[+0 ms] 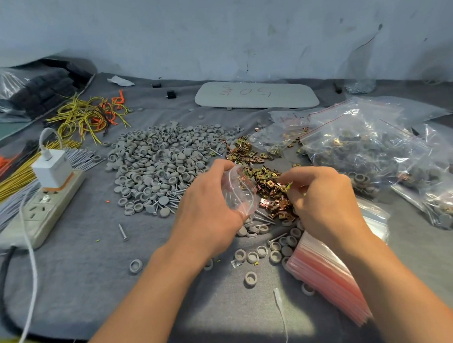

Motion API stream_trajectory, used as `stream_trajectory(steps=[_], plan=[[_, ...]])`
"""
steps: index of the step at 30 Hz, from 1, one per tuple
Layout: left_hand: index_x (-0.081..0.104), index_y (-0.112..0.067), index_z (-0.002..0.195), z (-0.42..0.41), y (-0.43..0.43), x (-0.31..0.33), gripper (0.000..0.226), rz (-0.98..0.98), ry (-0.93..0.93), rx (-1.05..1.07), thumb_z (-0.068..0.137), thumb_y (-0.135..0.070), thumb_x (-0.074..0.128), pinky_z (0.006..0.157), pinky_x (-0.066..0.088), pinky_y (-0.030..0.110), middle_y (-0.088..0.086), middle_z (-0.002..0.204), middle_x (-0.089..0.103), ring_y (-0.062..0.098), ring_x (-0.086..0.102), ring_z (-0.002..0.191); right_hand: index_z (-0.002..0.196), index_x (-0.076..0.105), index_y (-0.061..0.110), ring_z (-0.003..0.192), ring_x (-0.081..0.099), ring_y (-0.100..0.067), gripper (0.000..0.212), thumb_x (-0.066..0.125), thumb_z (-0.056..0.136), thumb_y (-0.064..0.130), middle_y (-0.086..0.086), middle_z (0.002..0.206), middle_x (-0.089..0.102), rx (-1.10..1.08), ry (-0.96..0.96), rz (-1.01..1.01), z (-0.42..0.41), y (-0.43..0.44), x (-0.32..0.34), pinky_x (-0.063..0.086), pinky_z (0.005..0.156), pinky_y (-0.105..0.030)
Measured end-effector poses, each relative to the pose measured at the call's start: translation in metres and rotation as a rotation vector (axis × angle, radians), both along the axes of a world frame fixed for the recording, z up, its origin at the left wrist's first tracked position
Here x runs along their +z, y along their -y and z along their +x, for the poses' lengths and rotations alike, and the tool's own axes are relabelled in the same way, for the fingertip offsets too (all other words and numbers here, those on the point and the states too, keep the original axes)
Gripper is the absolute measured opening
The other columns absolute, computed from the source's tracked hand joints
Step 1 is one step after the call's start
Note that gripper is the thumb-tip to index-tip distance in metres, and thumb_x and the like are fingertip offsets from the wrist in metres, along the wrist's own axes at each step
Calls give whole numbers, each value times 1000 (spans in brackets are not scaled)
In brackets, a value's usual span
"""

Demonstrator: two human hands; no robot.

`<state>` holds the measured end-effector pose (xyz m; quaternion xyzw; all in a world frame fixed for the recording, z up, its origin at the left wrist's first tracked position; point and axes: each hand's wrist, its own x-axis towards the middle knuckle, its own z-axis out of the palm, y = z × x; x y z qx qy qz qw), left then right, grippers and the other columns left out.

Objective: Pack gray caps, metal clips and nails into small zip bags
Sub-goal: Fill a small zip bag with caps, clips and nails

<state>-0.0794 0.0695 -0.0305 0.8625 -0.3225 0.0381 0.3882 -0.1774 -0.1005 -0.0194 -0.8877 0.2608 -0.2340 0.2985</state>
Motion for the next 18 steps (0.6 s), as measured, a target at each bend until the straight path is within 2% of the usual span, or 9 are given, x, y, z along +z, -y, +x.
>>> stream_trajectory(steps=[1,3,4,6,10,14,18], plan=[[44,-48,116,0,0,0,58,5,0,1,77,-42,87,81,56,37,-16,104,62,2,60,91,90,82,34,75,64,-3,24,73,89,11,12,86,72,13,-66,-62,0,1,-1,48,72,-13],[44,-48,116,1,1,0,59,9,1,5,77,-41,87,82,56,37,-16,104,63,2,60,91,81,82,34,85,63,-14,12,76,85,24,13,81,72,69,-227,-239,1,-1,-4,47,83,-27],[43,-49,116,2,0,0,59,10,1,6,77,-41,87,82,56,37,-16,104,63,2,61,91,82,81,35,93,60,-17,8,76,85,31,11,84,72,85,-296,-317,2,-3,-5,41,87,-33],[44,-47,117,1,1,0,60,17,-3,8,76,-39,87,82,57,38,-16,105,63,4,61,92,86,81,36,100,54,-21,6,75,85,37,7,91,71,74,-381,-369,4,-8,-5,27,83,-36],[45,-46,119,-2,1,0,62,19,-7,4,76,-35,88,82,57,39,-15,106,63,6,62,94,87,77,27,100,57,-27,8,71,82,23,0,92,69,25,-453,-383,9,-13,-1,21,79,-37],[45,-46,119,-1,-1,0,60,19,-10,3,78,-37,87,84,56,35,-15,108,63,5,62,96,92,71,25,100,57,-29,17,62,82,14,-2,84,60,36,-549,-494,12,-26,1,32,85,-40],[45,-46,122,0,-2,0,63,27,-23,10,77,-35,88,85,51,30,-16,110,64,6,62,99,88,66,25,79,51,-28,23,58,80,6,1,69,49,61,-563,-535,16,-37,3,29,84,-39]])
